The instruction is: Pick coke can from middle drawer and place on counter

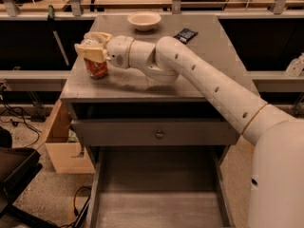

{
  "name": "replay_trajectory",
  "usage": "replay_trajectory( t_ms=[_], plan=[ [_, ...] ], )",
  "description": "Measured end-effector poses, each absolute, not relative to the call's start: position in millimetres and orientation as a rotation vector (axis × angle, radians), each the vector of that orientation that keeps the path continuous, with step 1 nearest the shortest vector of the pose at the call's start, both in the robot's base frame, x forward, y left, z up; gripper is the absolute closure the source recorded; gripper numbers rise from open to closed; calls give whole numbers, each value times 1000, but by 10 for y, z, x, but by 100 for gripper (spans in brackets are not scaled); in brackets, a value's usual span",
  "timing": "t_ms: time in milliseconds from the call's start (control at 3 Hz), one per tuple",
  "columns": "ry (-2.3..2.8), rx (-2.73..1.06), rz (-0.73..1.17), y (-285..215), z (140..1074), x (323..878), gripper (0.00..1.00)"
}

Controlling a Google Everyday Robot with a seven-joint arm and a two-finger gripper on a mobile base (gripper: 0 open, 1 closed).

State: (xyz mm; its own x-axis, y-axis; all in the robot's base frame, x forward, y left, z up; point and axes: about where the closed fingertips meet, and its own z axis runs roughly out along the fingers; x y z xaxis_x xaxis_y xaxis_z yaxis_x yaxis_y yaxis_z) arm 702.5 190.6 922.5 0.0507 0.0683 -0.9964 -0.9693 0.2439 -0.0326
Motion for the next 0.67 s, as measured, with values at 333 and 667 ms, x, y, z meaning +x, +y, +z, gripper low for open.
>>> replay_trajectory(
  t_ms=[333,667],
  plan=[
    [1231,-995,1032,1907,9255,7025,36],
    [1231,-995,1033,1908,9257,7024,12]
  ],
)
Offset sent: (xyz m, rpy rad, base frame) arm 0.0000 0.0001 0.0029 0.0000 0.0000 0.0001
